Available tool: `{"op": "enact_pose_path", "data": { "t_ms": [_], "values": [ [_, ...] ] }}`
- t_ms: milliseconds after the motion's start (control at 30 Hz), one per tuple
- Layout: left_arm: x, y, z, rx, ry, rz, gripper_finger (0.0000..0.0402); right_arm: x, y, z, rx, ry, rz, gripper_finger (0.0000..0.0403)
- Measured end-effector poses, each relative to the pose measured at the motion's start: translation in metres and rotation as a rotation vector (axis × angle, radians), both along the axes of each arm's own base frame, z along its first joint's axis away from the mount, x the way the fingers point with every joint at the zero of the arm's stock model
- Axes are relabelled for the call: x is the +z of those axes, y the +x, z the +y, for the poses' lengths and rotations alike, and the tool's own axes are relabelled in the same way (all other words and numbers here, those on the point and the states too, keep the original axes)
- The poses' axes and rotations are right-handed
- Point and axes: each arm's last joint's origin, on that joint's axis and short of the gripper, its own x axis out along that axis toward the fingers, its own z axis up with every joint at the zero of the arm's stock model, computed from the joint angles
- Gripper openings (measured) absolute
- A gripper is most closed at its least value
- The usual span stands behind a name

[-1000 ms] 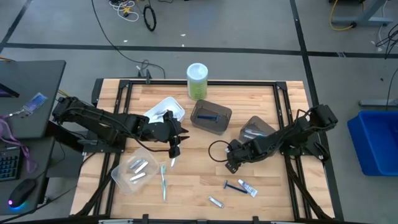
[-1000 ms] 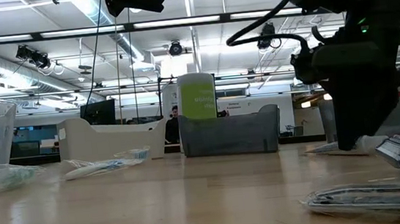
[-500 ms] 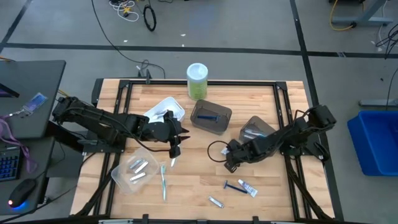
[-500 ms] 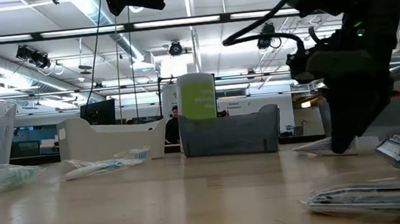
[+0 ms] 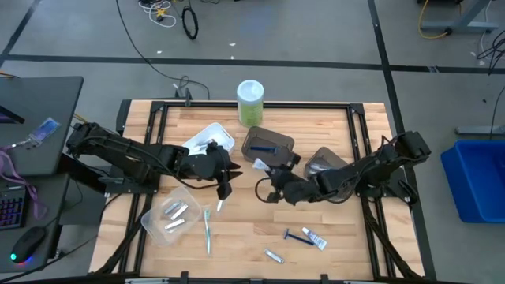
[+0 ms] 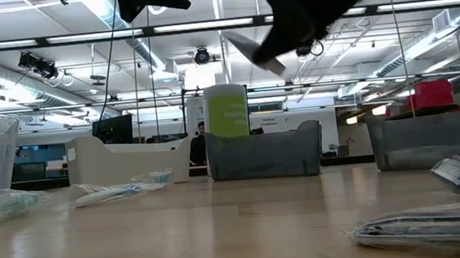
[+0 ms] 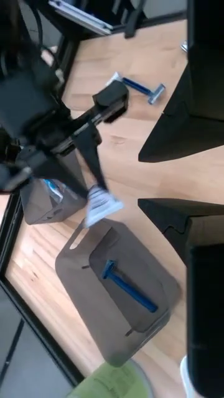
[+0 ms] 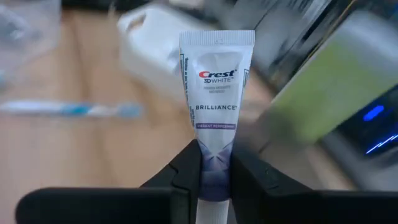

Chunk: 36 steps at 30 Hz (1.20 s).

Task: Pick & Place Travel size toiletries
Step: Put the toothpaste into the white bin

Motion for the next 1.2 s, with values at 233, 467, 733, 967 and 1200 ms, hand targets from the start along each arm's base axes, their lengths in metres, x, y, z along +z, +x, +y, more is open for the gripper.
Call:
{"op": "enact_pose_path", "data": {
  "t_ms": [233,467,733,967,1200],
  "values": [
    [0.000,0.003,0.005,0.079,0.020,-0.025,0.0112,0.014,0.011,-0.009,0.047,-0.127,-0.045,0.0071],
    [-0.023,0.034,0.016,0.079,0.007,-0.012,0.0112,0.013,0.012,-0.010,0.071,-0.124,-0.025,0.0071],
    [-0.035,0.051,0.032,0.113,-0.006,-0.027,0.0112,0.013,0.013,-0.015,0.061,-0.137,-0.017,0.0073],
    [-0.035,0.052,0.036,0.085,0.015,-0.013,0.0073,0.013,0.014,-0.023,0.036,-0.118,-0.027,0.0074],
    [-0.037,0.051,0.037,0.073,0.057,0.018,0.0014,0.011,0.018,-0.034,0.085,-0.047,-0.025,0.0088]
  ]
}}
